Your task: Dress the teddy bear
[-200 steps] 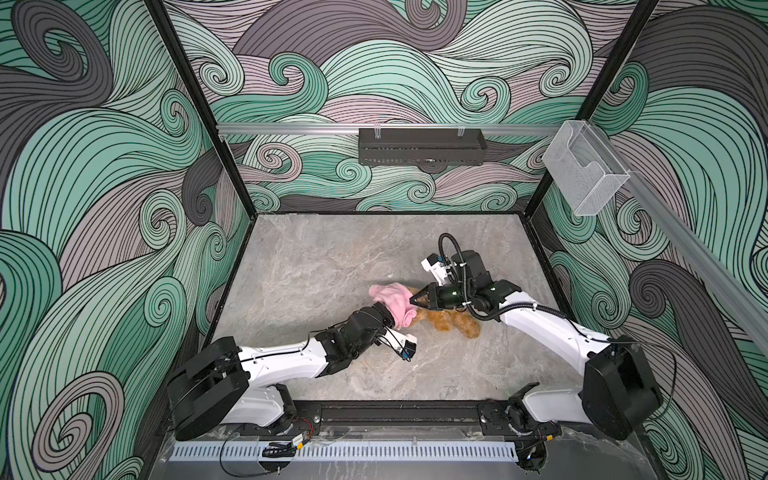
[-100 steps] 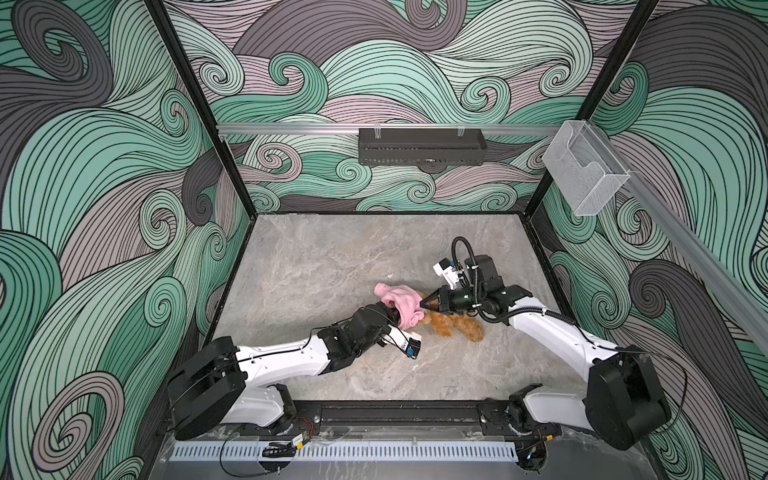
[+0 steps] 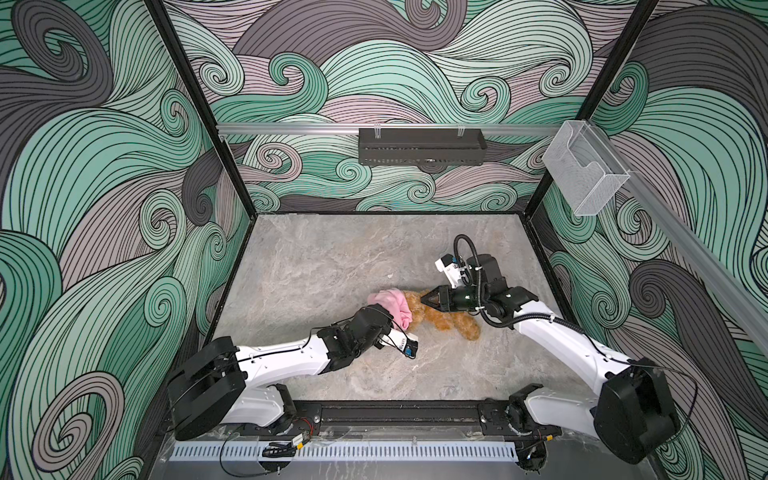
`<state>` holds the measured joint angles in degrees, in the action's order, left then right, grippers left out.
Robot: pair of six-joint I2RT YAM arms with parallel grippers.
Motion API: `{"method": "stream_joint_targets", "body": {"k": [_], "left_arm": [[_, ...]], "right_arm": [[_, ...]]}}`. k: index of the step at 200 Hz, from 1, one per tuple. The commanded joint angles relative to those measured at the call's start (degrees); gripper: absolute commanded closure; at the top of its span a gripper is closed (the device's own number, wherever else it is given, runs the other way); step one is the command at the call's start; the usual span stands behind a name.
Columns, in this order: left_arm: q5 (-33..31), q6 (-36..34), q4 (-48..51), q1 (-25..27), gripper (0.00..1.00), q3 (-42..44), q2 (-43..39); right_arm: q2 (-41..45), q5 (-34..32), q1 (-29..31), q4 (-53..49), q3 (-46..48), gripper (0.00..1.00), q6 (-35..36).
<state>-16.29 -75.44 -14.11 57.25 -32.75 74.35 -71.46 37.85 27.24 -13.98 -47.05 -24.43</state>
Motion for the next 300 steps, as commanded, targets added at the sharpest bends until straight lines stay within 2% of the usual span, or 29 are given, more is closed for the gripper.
{"method": "stream_joint_targets", "body": {"k": [1,41,75,82,94,109,142,165,191,222,235,275,300], "left_arm": [[-0.5,0.4,0.1,-0.2,1.00,-1.0,-0.3],[-0.2,0.1,0.2,-0.2,1.00,-1.1,-0.6],[-0.2,-0.3,0.2,-0.2,1.00,-1.0,-0.9],[-0.2,-0.4,0.2,-0.2,1.00,-1.0,-0.9],[-0.2,-0.7,0.4,-0.1,1.00,-1.0,-0.9],[-0.1,-1.4,1.0,-0.1,1.00,-0.9,-1.0],[0.2,-2.4,1.5,-0.2,1.00,0.1,-1.7],[-0.2,-1.7,1.5,-0.2,1.00,0.2,-1.8],[-0.1,-1.6,1.9,-0.2,1.00,-0.2,-1.3],[0.1,-1.3,3.2,-0.2,1.00,-0.7,-1.1],[0.2,-1.2,3.2,-0.2,1.00,-0.8,-1.0],[0.4,-0.9,3.5,-0.2,1.00,-1.6,-0.3],[0.6,-0.6,4.0,-0.2,1.00,-1.7,-0.2]], "right_arm": [[-0.7,3.9,1.9,5.0,-1.9,0.71,-0.2],[-4.6,6.3,4.2,7.6,-3.0,0.71,-1.7],[-7.8,5.5,6.1,7.8,-4.7,0.72,-1.7],[-8.5,5.5,6.4,7.4,-5.3,0.75,-1.6],[-8.9,4.7,6.7,6.4,-6.3,0.88,-1.4],[-7.4,-1.0,6.5,1.9,-7.3,1.00,0.6],[-2.4,-18.1,5.1,-14.0,-9.6,1.00,6.3],[-0.1,-26.0,4.9,-19.2,-9.7,1.00,8.1],[1.3,-29.2,5.1,-21.0,-11.2,1.00,8.5],[0.6,-35.1,6.5,-25.0,-15.2,1.00,12.2],[1.0,-35.0,7.1,-25.0,-16.3,1.00,13.2],[0.6,-32.8,12.2,-23.3,-19.1,1.00,16.4],[-0.5,-38.7,15.7,-23.9,-19.5,1.00,18.7]]}}
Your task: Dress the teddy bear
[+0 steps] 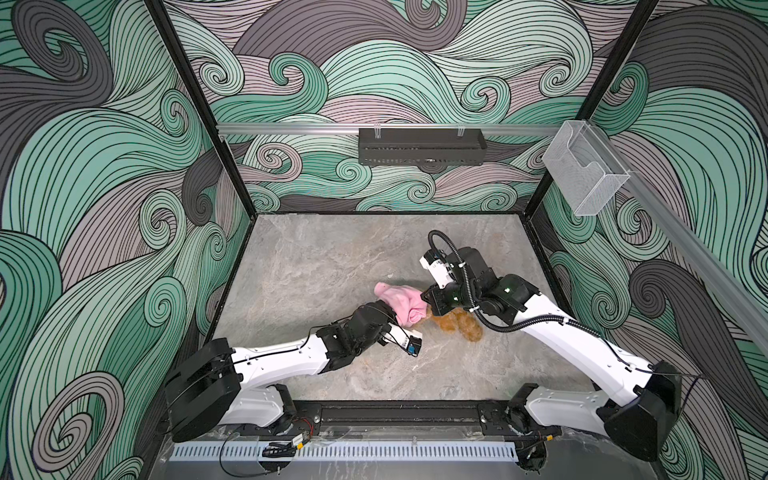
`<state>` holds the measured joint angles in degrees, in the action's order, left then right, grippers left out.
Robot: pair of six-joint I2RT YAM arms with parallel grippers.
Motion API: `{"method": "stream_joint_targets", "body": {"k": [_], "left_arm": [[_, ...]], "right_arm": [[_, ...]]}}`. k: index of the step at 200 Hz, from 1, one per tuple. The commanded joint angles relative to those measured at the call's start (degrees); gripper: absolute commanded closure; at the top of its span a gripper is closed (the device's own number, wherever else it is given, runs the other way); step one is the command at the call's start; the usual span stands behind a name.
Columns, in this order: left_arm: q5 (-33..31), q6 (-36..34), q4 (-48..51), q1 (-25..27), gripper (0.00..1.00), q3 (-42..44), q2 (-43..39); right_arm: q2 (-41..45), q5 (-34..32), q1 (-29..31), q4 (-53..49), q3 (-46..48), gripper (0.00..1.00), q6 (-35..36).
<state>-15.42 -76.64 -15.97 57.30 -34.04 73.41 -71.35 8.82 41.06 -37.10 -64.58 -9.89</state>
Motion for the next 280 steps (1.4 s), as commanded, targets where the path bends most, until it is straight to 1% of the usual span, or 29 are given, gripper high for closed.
{"method": "stream_joint_targets", "body": {"k": [1,19,31,42,52,77,93,106,131,148,156,181,200,218,241,280], "left_arm": [[-0.2,0.6,5.8,-0.3,1.00,-0.4,0.8],[-0.4,1.6,5.8,-0.3,1.00,-0.6,0.4],[-0.6,2.6,6.1,-0.3,1.00,-1.1,0.2],[-0.6,4.0,6.6,-0.3,1.00,-1.6,0.0],[-0.3,6.6,7.5,-0.3,1.00,-2.6,0.0],[-0.3,13.8,10.4,-0.3,1.00,-5.2,0.3],[-0.1,18.1,11.3,-1.0,1.00,-6.4,0.1],[1.0,21.6,13.2,-1.8,1.00,-7.5,0.0],[3.9,28.9,14.3,-3.3,1.00,-8.2,-0.6],[7.3,35.0,15.4,-5.0,1.00,-9.0,-1.2],[9.2,37.7,16.1,-5.9,1.00,-9.6,-1.5],[15.2,45.0,17.1,-8.7,1.00,-9.9,-2.8],[19.8,50.1,17.2,-11.3,1.00,-9.8,-3.7],[22.3,52.3,16.9,-12.9,1.00,-9.3,-4.2],[23.0,52.8,16.4,-13.4,1.00,-8.7,-4.2],[23.2,52.9,16.0,-13.7,1.00,-8.3,-4.1]], "right_arm": [[-0.7,-10.0,2.0,-0.9,-2.0,1.00,4.2],[-3.2,-15.0,1.6,-3.7,-2.4,1.00,4.2],[-4.7,-14.5,-0.1,-4.0,-1.5,1.00,3.1],[-5.9,-11.7,-2.1,-3.7,-0.8,1.00,2.0],[-7.3,-8.7,-3.6,-3.2,-0.8,1.00,1.5],[-7.9,2.0,-5.9,0.3,-1.6,0.88,1.6],[-5.5,6.9,-7.3,2.4,-1.7,0.80,2.5],[-2.7,9.1,-8.2,3.7,-1.2,0.75,3.2],[3.3,14.0,-8.6,8.7,3.6,0.72,3.6],[7.1,19.2,-8.6,15.4,10.0,0.71,0.3],[8.6,21.0,-8.6,19.2,12.9,0.70,-2.6],[11.3,23.2,-8.6,30.2,21.2,0.70,-11.2],[10.6,25.5,-8.6,38.5,24.8,0.70,-16.3],[8.0,27.6,-8.6,44.1,26.3,0.69,-19.8],[4.9,29.4,-8.2,50.4,26.9,0.68,-23.0],[1.3,29.3,-6.2,51.7,24.7,0.68,-22.5]]}}
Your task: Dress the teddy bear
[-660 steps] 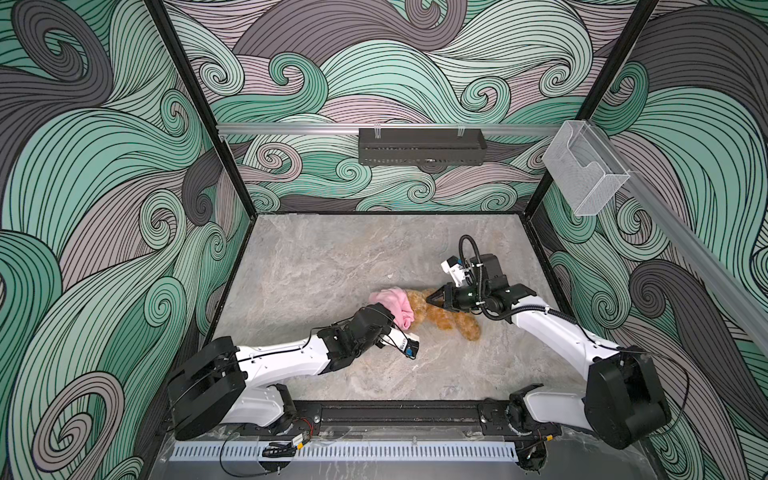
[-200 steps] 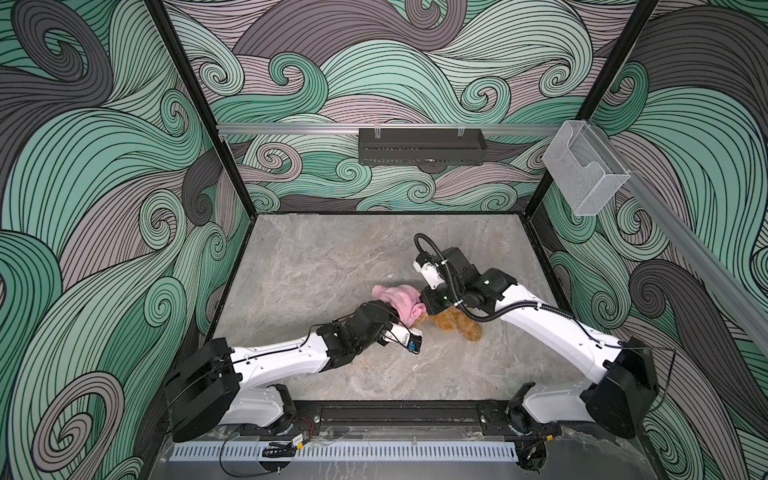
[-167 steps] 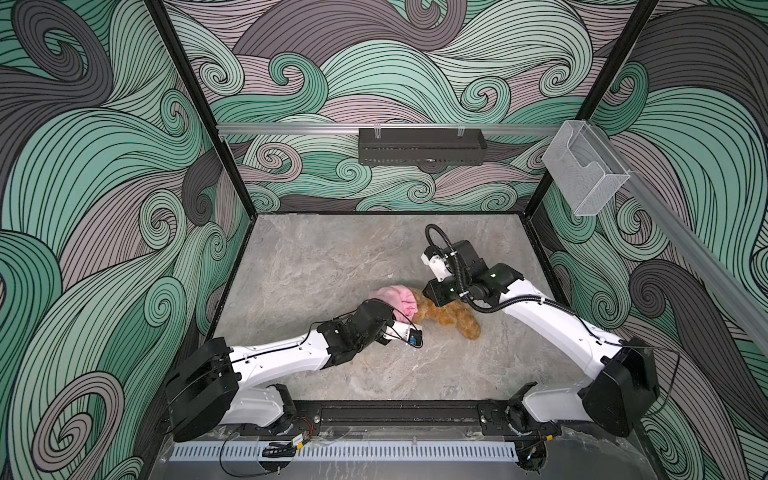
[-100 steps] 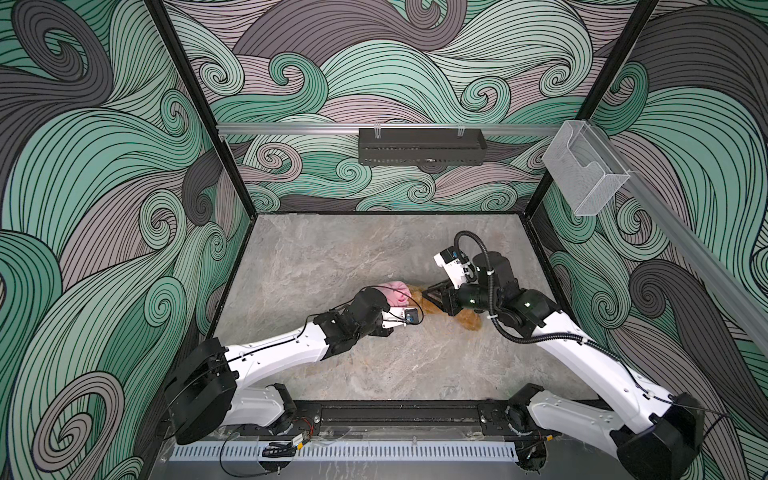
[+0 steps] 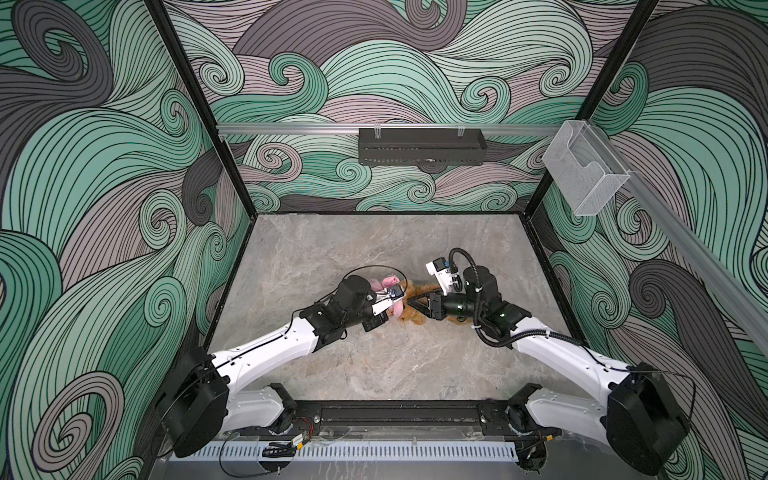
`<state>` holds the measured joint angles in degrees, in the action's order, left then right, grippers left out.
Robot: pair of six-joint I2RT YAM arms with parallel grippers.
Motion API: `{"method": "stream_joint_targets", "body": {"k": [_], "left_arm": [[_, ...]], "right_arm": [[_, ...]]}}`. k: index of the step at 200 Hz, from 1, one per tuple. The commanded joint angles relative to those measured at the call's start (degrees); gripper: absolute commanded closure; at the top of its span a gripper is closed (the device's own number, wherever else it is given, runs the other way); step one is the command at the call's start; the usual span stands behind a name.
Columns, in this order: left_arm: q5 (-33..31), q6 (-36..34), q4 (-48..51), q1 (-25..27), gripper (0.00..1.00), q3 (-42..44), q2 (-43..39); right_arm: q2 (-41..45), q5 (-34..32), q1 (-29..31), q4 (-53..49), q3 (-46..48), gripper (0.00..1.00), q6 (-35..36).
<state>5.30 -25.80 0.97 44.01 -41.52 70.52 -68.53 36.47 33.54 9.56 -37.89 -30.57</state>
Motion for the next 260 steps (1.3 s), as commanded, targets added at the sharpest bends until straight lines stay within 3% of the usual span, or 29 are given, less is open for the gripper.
{"method": "stream_joint_targets", "body": {"k": [1,53,111,126,152,199,260], "left_arm": [[2.4,2.1,-1.0,-0.4,1.00,-0.7,-1.2],[2.7,1.0,-0.2,-0.4,1.00,-1.0,-1.1],[4.5,-2.1,0.1,-0.3,1.00,-1.1,-0.4],[5.2,-3.3,0.8,-0.3,1.00,-1.2,-0.5],[6.6,-6.9,3.4,-0.2,1.00,-1.2,-0.5],[6.0,-10.1,7.3,0.2,1.00,-2.3,1.6],[-0.1,4.1,-1.0,0.0,1.00,-1.7,-1.5]], "right_arm": [[-1.7,1.7,1.3,5.0,-2.0,0.68,-1.9],[-5.1,1.4,2.7,7.1,-3.7,0.72,-2.5],[-7.4,0.7,4.3,7.2,-5.7,0.89,-2.5],[-6.4,-3.4,4.1,3.6,-6.0,1.00,-1.4],[-1.7,-13.7,1.5,-2.6,-5.9,1.00,-2.8],[2.2,-20.4,-0.6,-6.0,-7.4,1.00,-6.0],[2.6,-28.0,-4.5,-19.0,-5.4,1.00,-5.8]]}}
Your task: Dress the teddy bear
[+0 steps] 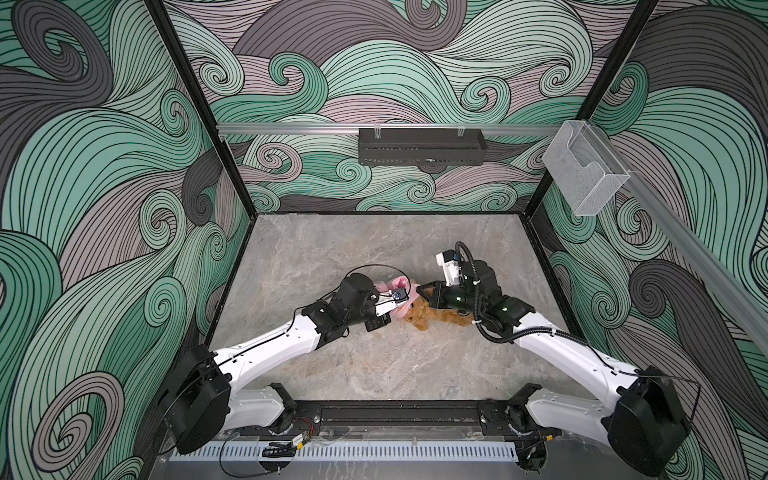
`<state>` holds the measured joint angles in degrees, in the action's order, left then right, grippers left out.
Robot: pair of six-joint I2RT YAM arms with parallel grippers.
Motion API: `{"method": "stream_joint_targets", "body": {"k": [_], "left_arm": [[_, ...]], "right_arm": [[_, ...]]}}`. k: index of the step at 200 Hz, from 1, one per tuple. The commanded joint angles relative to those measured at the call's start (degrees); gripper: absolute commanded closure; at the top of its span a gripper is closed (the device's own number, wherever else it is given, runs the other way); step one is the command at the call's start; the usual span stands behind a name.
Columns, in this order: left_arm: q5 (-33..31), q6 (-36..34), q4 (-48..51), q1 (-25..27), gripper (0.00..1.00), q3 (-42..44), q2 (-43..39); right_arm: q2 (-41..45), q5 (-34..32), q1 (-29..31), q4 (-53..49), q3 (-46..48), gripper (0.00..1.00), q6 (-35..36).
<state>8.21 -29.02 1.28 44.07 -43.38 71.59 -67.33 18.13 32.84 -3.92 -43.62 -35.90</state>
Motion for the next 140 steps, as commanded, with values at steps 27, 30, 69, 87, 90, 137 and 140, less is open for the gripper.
{"method": "stream_joint_targets", "body": {"k": [27,30,69,87,90,137,140], "left_arm": [[-8.1,15.3,-4.3,-0.9,1.00,0.3,-2.9],[-8.9,16.0,-4.4,-0.9,1.00,0.2,-2.8],[-14.5,24.1,0.2,-1.7,1.00,-2.6,-0.6],[-12.6,26.2,1.3,-2.7,1.00,-2.1,-1.6],[-11.9,26.4,1.2,-2.9,1.00,-1.9,-1.9],[2.6,28.9,2.0,-6.9,1.00,-0.6,-3.4],[3.5,29.3,1.7,-6.9,1.00,-0.6,-3.2]], "right_arm": [[1.1,-9.7,-6.8,-8.7,2.7,1.00,2.0],[1.1,-9.6,-7.0,-8.9,2.9,1.00,2.5],[-0.6,-7.8,-8.8,-13.5,1.6,1.00,8.6],[-0.1,-9.8,-10.8,-15.2,1.6,1.00,10.0],[0.1,-10.0,-11.3,-15.2,1.7,1.00,10.0],[-5.2,-8.9,-13.8,-11.0,2.5,1.00,9.9],[-6.0,-8.7,-13.4,-10.8,2.2,1.00,9.9]]}}
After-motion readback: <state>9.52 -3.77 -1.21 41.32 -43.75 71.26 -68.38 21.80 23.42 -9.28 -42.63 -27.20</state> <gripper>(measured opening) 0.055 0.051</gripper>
